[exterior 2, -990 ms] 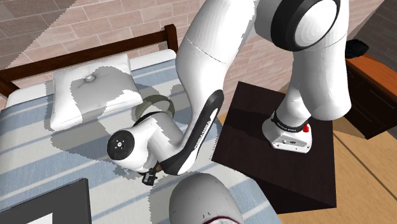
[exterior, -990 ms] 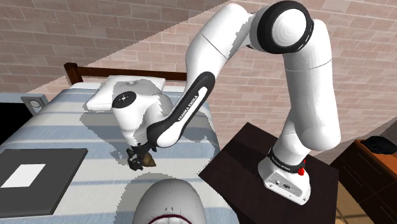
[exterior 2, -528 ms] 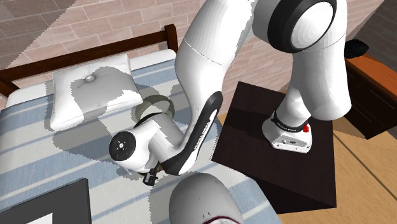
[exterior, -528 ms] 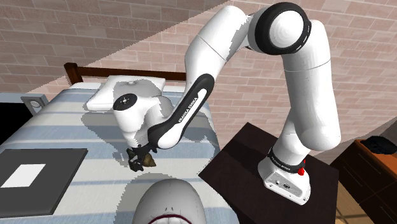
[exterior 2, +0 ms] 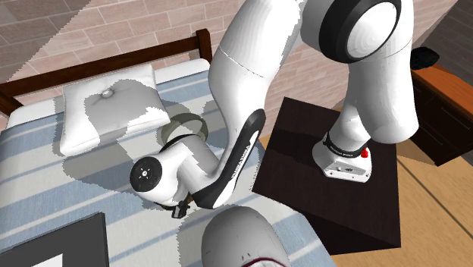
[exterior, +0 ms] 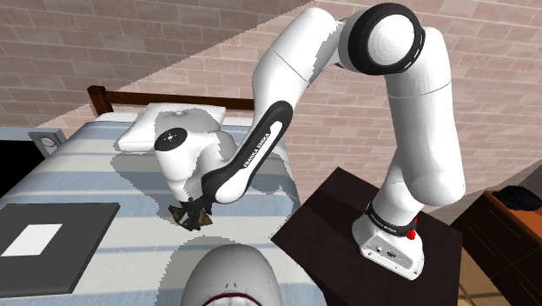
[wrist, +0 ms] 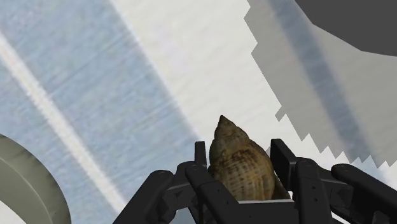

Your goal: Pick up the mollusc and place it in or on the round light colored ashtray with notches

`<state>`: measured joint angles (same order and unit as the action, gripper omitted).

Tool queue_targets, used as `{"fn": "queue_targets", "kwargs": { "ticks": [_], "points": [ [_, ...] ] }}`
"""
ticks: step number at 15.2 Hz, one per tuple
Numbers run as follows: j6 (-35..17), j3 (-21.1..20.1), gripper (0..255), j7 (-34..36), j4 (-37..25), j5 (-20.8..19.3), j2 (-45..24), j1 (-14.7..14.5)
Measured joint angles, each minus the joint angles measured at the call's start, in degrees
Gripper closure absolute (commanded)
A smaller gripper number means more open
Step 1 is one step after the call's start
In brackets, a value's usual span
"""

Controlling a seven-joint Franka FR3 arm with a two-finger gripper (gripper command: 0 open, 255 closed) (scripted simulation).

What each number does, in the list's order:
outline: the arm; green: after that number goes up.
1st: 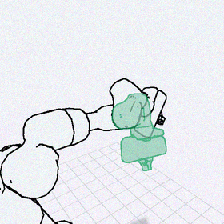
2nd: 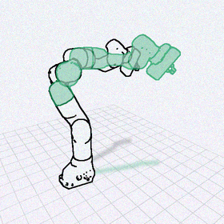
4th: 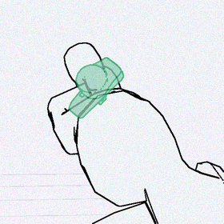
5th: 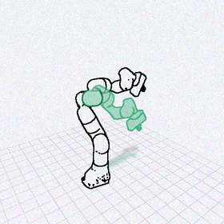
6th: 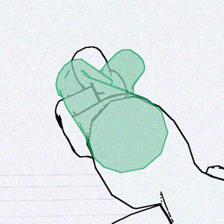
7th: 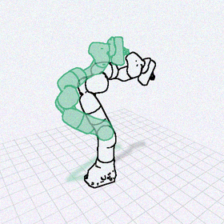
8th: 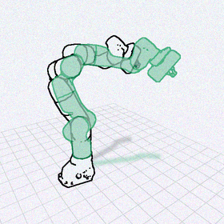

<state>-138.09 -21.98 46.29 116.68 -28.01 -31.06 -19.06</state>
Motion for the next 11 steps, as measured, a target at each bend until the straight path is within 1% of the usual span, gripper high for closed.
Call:
{"fn": "queue_targets", "kwargs": {
  "ticks": [5,11],
  "points": [
    [0.2,-0.1,255,-0.2,0.0,0.2,0.2,0.1],
    [2.8,-1.7,255,-1.8,0.4,2.4,3.6,1.2]
  ]
}}
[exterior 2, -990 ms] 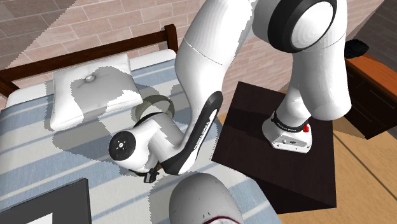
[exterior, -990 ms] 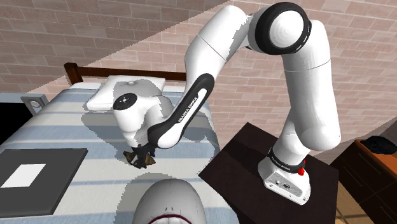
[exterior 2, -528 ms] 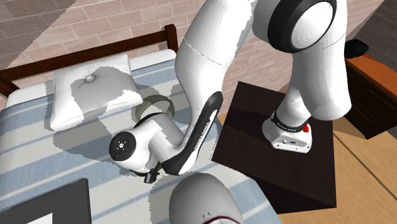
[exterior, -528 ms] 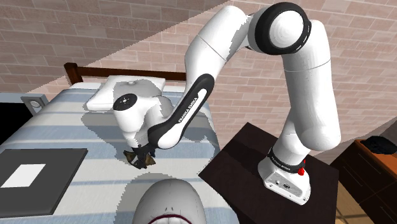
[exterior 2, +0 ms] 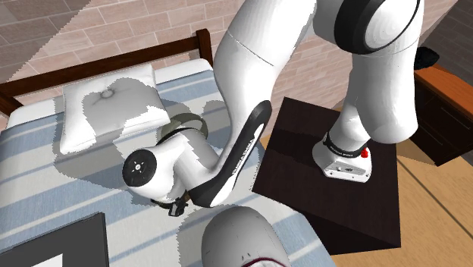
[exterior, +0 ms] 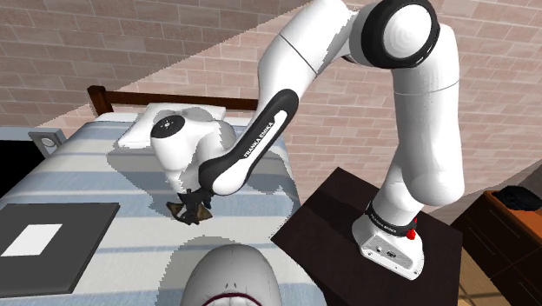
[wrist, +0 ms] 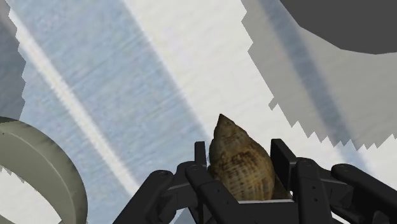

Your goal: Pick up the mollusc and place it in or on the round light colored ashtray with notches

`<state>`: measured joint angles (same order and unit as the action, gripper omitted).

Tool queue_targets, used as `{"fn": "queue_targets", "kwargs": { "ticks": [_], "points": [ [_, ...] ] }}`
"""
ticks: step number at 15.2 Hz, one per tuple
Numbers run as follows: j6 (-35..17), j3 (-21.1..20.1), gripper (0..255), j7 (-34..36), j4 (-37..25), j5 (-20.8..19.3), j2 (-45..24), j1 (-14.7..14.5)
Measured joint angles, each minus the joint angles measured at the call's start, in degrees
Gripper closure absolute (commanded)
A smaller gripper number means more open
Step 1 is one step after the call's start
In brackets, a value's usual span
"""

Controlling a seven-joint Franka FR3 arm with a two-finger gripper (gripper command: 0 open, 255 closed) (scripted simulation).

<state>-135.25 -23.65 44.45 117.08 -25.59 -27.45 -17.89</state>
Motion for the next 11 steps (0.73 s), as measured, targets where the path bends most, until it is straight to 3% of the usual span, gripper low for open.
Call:
{"fn": "queue_targets", "kwargs": {
  "ticks": [11],
  "points": [
    [5.8,-2.6,255,-3.5,-0.1,4.6,6.5,1.9]
  ]
}}
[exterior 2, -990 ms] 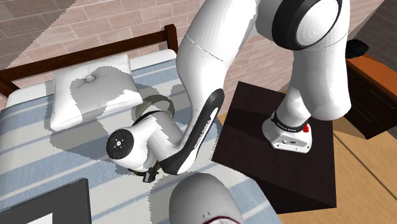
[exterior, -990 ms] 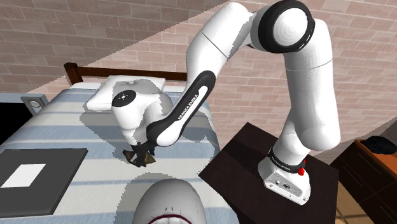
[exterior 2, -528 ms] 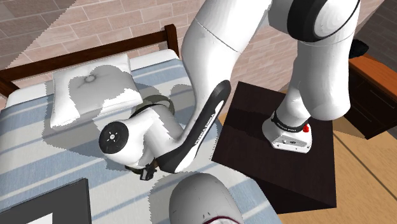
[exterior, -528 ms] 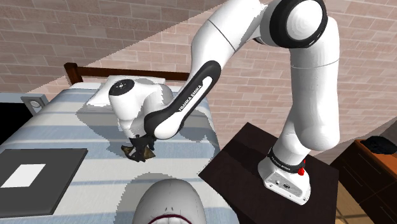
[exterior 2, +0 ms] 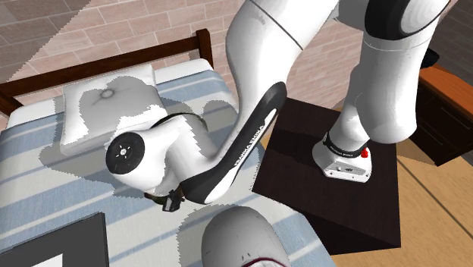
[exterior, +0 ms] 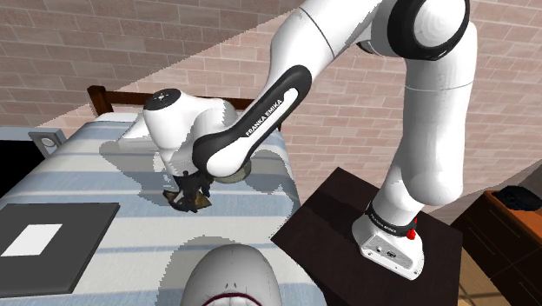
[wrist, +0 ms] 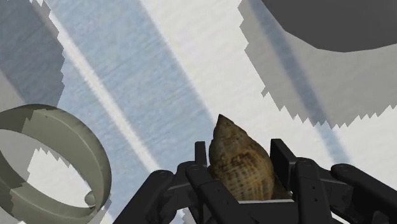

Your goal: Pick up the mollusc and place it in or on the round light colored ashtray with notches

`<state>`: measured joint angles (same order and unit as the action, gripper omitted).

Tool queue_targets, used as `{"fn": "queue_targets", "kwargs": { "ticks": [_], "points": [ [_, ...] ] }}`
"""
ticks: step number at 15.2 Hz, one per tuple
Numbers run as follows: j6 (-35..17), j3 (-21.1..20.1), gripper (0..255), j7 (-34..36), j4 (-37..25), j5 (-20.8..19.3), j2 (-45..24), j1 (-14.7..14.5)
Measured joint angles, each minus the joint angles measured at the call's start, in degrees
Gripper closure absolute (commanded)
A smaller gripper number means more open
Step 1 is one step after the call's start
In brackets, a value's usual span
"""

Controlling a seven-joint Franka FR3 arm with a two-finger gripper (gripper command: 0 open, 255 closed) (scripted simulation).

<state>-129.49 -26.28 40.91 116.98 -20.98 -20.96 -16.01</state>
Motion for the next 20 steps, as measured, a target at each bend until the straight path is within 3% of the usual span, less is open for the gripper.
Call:
{"fn": "queue_targets", "kwargs": {
  "ticks": [3,10,20],
  "points": [
    [0.4,0.0,255,-2.1,0.7,0.9,1.6,1.5],
    [-2.4,2.6,255,-11.4,4.8,2.0,4.8,8.4],
    [-4.7,7.2,255,-25.1,5.5,2.7,5.8,17.4]
  ]
}}
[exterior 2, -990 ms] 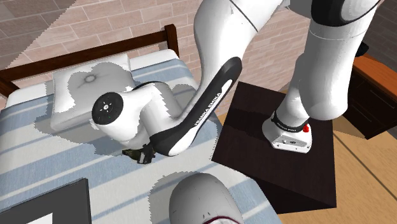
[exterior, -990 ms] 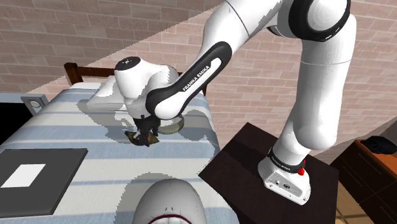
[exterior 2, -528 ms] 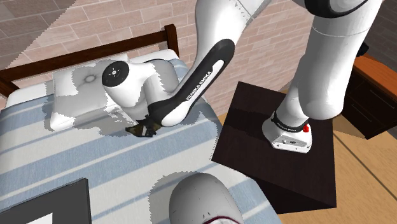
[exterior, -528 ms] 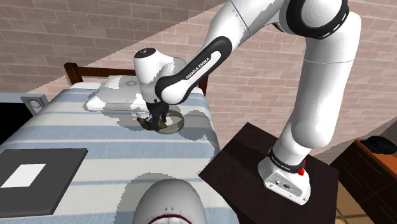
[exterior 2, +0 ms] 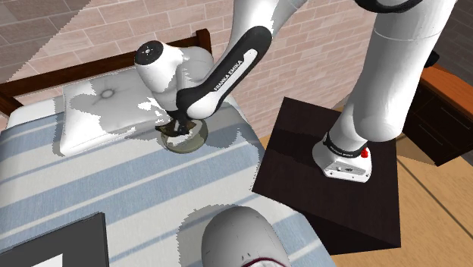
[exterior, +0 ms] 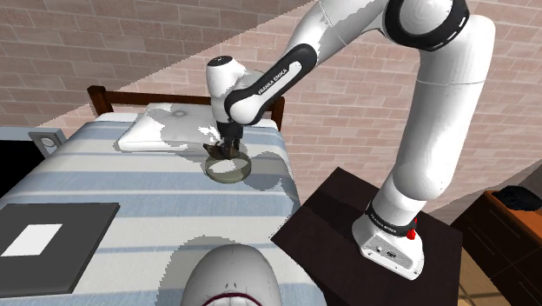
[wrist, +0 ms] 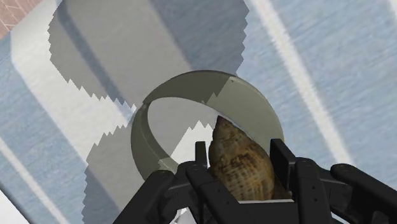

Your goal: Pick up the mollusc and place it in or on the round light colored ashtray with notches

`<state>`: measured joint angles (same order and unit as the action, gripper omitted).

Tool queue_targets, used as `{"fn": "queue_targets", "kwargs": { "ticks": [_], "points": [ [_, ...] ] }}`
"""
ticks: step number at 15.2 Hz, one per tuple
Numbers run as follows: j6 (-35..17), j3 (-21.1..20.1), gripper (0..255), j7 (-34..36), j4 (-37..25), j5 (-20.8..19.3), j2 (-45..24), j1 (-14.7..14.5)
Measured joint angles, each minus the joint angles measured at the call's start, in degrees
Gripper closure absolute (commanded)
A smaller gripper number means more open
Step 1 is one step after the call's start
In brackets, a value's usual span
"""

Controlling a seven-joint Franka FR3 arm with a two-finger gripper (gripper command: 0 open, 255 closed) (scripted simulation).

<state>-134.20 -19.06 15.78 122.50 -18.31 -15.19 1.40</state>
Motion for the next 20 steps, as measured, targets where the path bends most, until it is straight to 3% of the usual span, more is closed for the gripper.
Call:
{"fn": "queue_targets", "kwargs": {
  "ticks": [5,20],
  "points": [
    [-0.9,1.7,255,-4.1,-1.1,-0.4,-1.4,2.6],
    [-7.9,4.2,255,-0.1,-1.1,-5.3,-9.1,1.1]
  ]
}}
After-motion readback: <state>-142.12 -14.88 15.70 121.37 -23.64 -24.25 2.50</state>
